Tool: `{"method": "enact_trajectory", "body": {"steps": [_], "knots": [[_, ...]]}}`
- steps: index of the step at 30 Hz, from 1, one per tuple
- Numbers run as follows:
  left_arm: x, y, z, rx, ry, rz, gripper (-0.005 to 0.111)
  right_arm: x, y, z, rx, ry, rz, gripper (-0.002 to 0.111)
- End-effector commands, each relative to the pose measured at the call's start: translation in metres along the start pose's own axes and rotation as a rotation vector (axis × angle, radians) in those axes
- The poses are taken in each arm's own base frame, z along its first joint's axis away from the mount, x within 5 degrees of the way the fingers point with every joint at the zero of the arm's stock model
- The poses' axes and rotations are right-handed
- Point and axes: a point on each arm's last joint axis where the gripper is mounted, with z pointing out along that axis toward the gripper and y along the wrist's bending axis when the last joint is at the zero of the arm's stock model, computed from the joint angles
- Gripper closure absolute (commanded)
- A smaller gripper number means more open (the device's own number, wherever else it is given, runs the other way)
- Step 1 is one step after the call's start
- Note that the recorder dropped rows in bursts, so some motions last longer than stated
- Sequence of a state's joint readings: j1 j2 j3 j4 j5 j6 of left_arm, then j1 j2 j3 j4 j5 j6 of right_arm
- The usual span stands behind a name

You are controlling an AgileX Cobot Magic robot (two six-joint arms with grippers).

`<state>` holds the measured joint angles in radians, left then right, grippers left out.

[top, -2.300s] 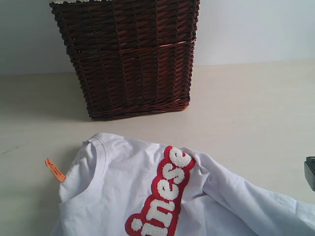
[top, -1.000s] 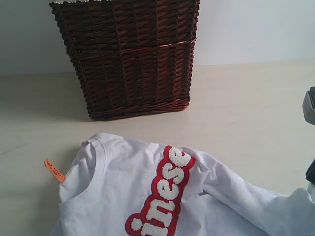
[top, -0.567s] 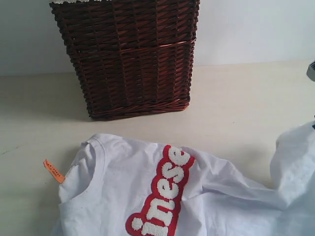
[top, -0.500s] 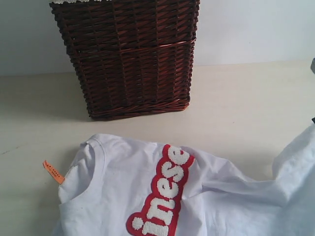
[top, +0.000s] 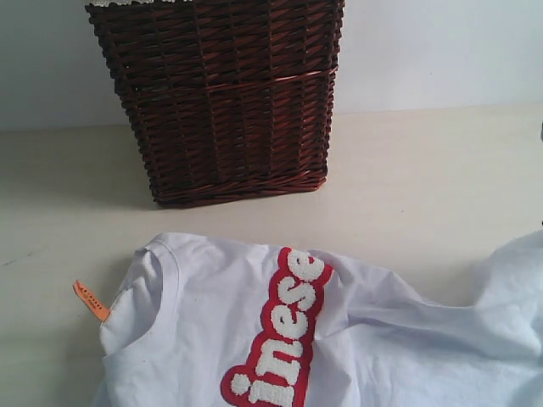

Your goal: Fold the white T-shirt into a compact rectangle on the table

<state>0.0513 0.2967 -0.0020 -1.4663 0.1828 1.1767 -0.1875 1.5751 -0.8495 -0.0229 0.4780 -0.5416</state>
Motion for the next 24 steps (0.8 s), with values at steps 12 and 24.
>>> {"method": "enact_trajectory", "body": {"steps": [12,24], "knots": [[0.000,-0.001,-0.001,0.008,-0.003,-0.004,0.107,-0.060,0.118,-0.032,-0.222,-0.358,-0.485,0.082],[0.000,-0.001,-0.001,0.008,-0.003,-0.004,0.107,0.005,0.245,0.044,-0.794,0.300,-0.785,0.108]]}}
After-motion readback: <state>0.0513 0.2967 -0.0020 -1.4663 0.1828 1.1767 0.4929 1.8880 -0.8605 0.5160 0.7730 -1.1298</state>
